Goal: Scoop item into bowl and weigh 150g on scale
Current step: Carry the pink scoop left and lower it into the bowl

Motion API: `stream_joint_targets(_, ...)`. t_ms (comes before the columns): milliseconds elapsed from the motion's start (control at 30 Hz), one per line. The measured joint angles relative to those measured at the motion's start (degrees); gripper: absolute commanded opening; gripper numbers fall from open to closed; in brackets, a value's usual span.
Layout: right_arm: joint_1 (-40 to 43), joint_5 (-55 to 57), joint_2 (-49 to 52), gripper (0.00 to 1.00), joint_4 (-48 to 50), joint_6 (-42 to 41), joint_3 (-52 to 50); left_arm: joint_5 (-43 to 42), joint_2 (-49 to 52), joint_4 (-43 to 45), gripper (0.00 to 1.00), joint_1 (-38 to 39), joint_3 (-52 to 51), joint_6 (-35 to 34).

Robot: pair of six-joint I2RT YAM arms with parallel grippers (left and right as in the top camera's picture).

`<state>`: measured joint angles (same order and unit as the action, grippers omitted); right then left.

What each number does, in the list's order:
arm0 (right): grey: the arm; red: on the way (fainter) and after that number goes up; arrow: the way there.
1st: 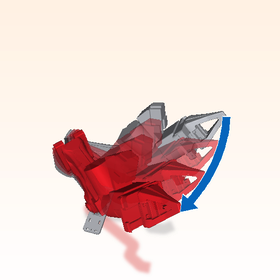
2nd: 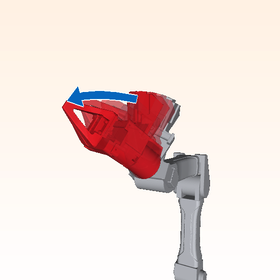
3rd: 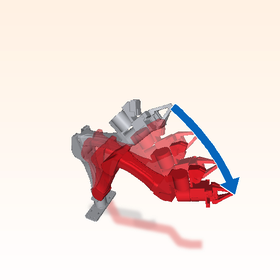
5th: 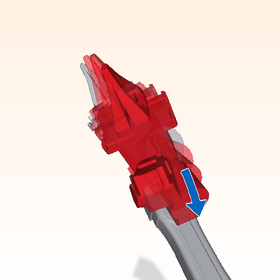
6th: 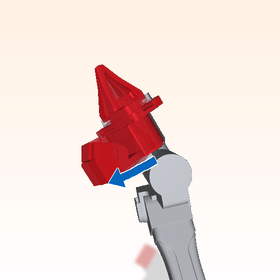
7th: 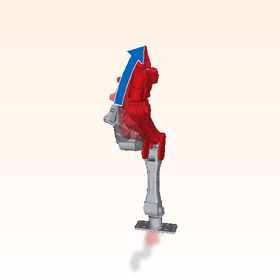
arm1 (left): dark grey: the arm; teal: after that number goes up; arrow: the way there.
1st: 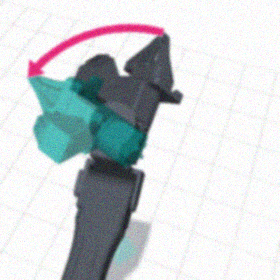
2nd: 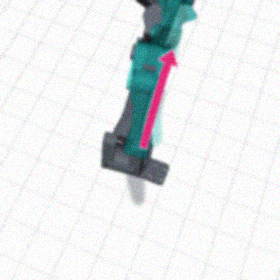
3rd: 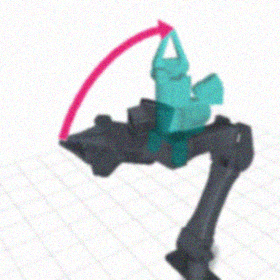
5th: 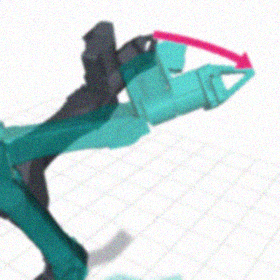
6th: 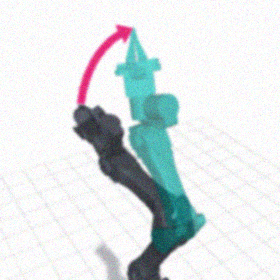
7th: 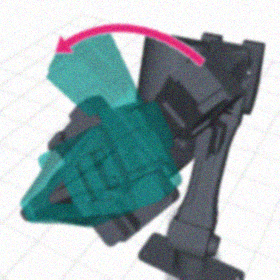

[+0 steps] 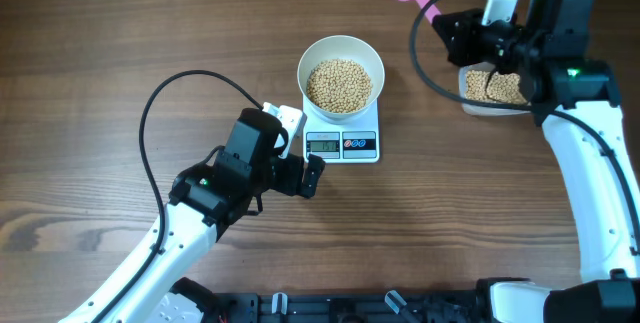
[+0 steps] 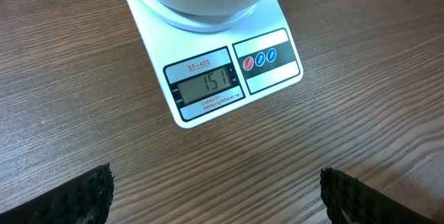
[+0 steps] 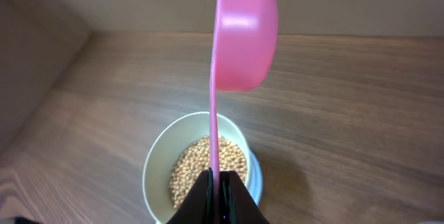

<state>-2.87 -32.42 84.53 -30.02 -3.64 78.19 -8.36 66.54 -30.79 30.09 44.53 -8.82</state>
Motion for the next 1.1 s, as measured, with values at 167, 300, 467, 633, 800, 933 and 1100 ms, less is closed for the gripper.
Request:
stream_joint_targets(167,-6.7,1.5,0.0,0.04,-0.7,5.1,0.0,0.0,0.0,0.0,1.00,0.0,0.0,0.0)
stream_joint_targets(300,-12.6,7.9,0.1,0.04,-3.0,9.7,0.0,0.0,0.0,0.0,1.00,0.0,0.0,0.0)
stream_joint_targets(467,-16.9,14.5,2.0,0.04,-6.2,14.5,0.0,0.0,0.0,0.0,1.00,0.0,0.0,0.0)
stream_joint_targets(633,-19.4,18.3,5.6,0.04,-7.5,16.9,0.0,0.0,0.0,0.0,1.00,0.0,0.0,0.0)
stream_joint_targets(800,-20.3,22.9,8.5,0.04,-7.3,17.5,0.0,0.0,0.0,0.0,1.00,0.0,0.0,0.0)
stream_joint_targets(933,-20.3,25.0,9.1,0.04,-7.2,17.9,0.0,0.0,0.0,0.0,1.00,0.0,0.0,0.0)
stream_joint_targets(1100,-20.3,25.9,10.0,0.04,-7.3,17.9,0.0,0.0,0.0,0.0,1.00,0.0,0.0,0.0)
